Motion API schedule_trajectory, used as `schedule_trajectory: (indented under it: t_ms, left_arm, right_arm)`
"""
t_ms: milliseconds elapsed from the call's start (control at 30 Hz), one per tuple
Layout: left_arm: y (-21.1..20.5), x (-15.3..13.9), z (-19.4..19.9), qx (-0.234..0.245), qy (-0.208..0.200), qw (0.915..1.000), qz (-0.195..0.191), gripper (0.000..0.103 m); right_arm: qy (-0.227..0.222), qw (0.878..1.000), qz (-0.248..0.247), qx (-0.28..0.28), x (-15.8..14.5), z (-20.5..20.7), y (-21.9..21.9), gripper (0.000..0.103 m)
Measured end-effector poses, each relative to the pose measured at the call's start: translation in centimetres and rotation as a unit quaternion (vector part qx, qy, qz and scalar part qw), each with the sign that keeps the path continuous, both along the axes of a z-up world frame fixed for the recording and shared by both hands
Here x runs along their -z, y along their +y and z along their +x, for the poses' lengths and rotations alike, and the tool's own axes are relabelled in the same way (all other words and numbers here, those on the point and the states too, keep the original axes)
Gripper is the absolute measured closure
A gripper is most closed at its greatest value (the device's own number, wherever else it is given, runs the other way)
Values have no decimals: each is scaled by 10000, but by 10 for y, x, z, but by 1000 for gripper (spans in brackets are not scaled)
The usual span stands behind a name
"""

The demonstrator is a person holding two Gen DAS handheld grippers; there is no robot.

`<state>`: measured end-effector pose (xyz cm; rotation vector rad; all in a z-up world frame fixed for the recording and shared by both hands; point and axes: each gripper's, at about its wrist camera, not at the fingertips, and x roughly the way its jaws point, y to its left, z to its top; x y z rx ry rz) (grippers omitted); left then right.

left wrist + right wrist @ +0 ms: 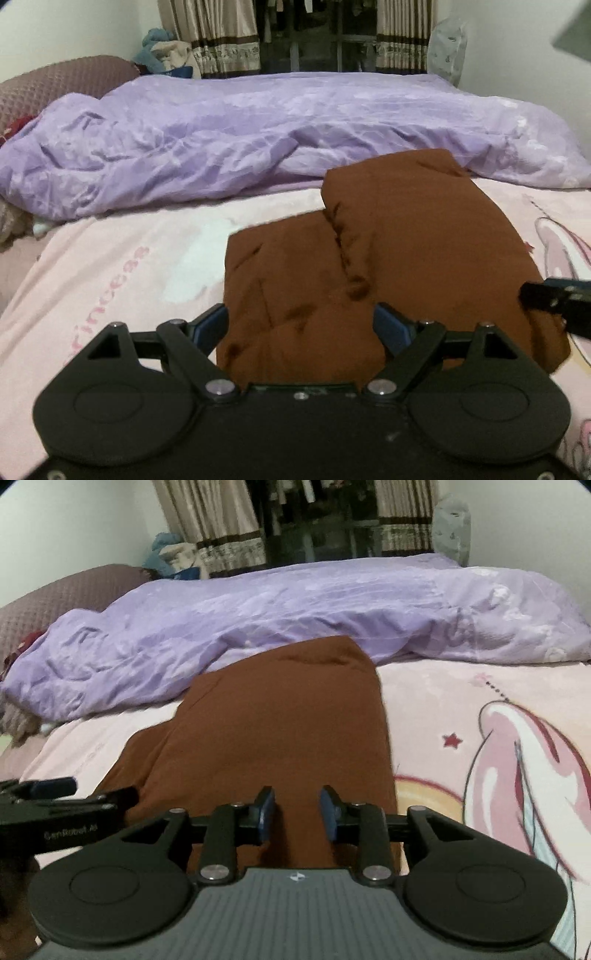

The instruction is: Fold large clothes

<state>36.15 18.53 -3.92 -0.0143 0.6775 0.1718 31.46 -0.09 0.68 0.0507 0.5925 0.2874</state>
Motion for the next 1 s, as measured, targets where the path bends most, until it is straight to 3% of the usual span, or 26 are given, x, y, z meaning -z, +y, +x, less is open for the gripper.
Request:
schedule_trajectory:
  t_ms: [100, 200, 500, 767, 867, 1000]
  left_arm:
    - [0, 20, 7, -54, 416, 9991, 61, 13]
    - [3, 36, 8, -130, 466, 9988, -61, 10]
    - [-6, 9, -18, -119, 226, 9994, 242, 13]
    - [-9, 40, 1, -137, 550, 9975, 413, 7]
    - [-13, 35, -3, -141, 528, 9970, 557, 7]
    - [-14, 32, -6, -103, 522, 9965, 650, 7]
  right_arm:
    - [189, 9997, -145, 14, 17, 5, 5, 65]
    - [274, 9996, 12, 79, 35, 13, 4, 65]
    - [55, 9999, -15, 95, 10, -24, -1, 64]
    - [225, 9995, 3, 224, 38, -8, -2, 63]
    - [139, 9994, -190, 244, 27, -19, 3, 63]
    - [-37, 9997, -95, 231, 11, -33, -4, 62]
